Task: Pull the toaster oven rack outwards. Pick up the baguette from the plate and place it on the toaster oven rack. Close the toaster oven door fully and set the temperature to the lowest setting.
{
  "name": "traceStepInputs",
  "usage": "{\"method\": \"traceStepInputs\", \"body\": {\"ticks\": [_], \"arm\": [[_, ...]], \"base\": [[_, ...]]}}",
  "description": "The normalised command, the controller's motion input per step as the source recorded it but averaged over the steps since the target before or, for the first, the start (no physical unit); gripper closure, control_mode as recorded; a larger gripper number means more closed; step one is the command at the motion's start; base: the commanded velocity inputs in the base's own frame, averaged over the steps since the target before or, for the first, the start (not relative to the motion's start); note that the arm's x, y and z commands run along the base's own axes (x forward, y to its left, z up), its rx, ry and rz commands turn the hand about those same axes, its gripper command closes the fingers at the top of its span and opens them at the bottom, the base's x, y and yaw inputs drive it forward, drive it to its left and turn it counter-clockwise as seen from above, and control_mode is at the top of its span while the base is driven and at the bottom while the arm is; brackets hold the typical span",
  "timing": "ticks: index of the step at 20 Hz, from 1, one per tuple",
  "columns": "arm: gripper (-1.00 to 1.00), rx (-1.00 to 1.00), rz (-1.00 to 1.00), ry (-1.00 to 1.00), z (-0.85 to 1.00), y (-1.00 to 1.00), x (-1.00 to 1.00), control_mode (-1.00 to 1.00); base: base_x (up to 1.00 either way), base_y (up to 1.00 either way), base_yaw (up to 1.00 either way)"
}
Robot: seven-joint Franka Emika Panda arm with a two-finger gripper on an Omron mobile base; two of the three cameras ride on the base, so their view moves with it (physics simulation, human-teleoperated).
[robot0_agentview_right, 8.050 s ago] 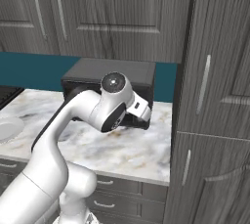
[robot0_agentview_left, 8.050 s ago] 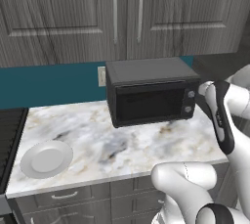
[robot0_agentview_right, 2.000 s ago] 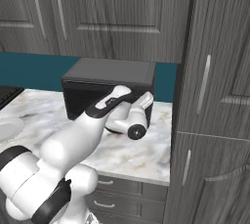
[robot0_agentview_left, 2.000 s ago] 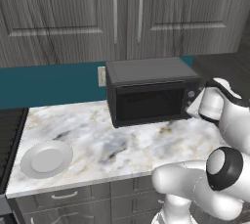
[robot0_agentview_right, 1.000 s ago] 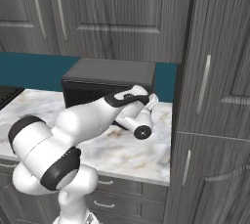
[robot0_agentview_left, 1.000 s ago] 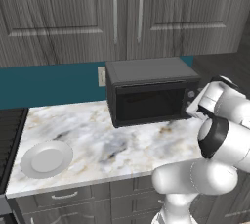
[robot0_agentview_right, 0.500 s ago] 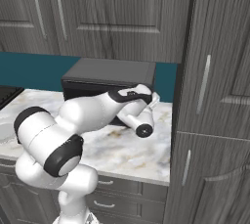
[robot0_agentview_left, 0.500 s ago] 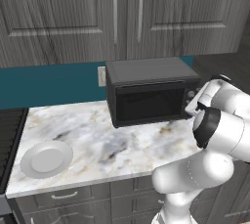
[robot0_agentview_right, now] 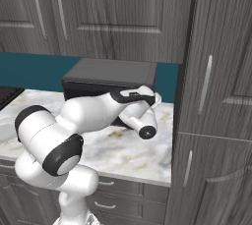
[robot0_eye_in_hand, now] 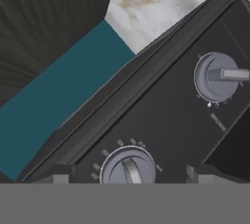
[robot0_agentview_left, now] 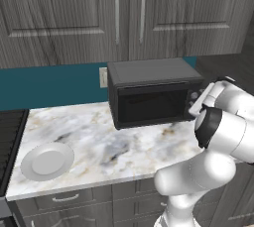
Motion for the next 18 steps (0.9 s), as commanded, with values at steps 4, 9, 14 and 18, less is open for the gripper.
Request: {"method": "traceStepInputs", "body": {"ticks": [4, 9, 14, 18], "arm": [[-1.00, -0.04, 0.07, 0.00, -0.18, 0.00, -0.14, -1.00], [-1.00, 0.00, 0.00, 0.00, 0.00, 0.00, 0.00, -1.00], [-1.00, -0.01, 0.00, -0.14, 0.00, 0.00, 0.00, -1.00], [-1.00, -0.04, 0.00, -0.22, 0.00, 0.05, 0.00, -1.00]], "base": [[0.00, 0.00, 0.00], [0.00, 0.00, 0.00], [0.00, 0.00, 0.00], [0.00, 0.00, 0.00]]}}
